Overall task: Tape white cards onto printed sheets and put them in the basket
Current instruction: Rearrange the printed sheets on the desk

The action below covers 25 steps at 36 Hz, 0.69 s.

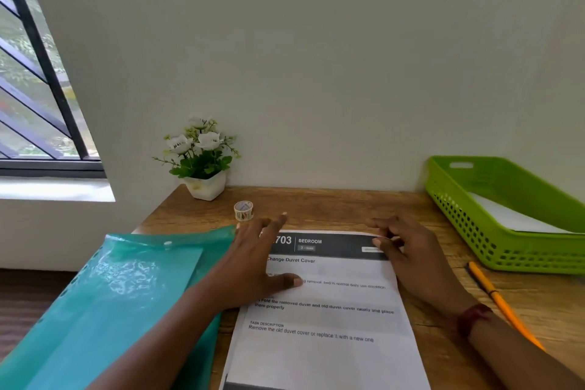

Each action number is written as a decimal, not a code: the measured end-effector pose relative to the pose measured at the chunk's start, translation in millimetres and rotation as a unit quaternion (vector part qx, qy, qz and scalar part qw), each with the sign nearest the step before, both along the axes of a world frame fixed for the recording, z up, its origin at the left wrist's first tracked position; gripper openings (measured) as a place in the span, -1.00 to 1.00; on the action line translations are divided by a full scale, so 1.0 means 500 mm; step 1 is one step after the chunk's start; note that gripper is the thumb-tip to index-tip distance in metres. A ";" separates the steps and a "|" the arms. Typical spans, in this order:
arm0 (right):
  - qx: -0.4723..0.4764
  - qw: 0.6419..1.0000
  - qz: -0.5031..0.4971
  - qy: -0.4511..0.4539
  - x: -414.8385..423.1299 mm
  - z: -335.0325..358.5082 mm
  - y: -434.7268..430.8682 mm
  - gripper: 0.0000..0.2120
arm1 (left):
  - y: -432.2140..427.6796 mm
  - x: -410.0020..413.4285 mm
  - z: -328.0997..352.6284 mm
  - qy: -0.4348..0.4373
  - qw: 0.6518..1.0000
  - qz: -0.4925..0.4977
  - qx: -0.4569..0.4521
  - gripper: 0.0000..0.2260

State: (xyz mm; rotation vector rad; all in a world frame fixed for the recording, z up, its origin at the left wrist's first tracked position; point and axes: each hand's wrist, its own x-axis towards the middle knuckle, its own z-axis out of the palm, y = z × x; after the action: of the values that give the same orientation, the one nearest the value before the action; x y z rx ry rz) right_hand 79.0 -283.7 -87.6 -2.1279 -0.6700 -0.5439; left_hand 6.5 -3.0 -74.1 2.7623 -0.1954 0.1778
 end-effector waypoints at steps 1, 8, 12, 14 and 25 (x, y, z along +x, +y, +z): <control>0.002 1.000 -0.001 -0.006 -0.003 0.005 0.001 -0.66 | -0.002 -0.001 0.002 0.000 1.000 0.002 -0.001 -0.04; 0.021 0.997 0.011 -0.071 -0.018 0.021 0.011 -0.70 | -0.009 -0.002 -0.001 -0.056 0.998 0.017 -0.027 -0.11; 0.024 0.995 0.011 -0.094 -0.014 0.021 0.004 -0.72 | -0.016 0.001 0.004 -0.115 0.992 0.033 -0.051 -0.25; 0.021 0.994 0.009 -0.106 -0.013 0.022 0.000 -0.73 | -0.020 0.001 0.005 -0.134 0.990 0.025 -0.046 -0.30; -0.063 0.992 0.067 -0.087 -0.038 0.039 -0.021 -0.73 | -0.025 -0.023 0.030 -0.198 0.977 -0.045 0.059 -0.76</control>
State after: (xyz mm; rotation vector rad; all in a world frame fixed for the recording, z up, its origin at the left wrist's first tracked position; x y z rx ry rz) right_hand 59.8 -294.2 -68.1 -2.1495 -0.9598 -0.6319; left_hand -5.1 -15.7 -59.3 2.7975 -0.4446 0.7154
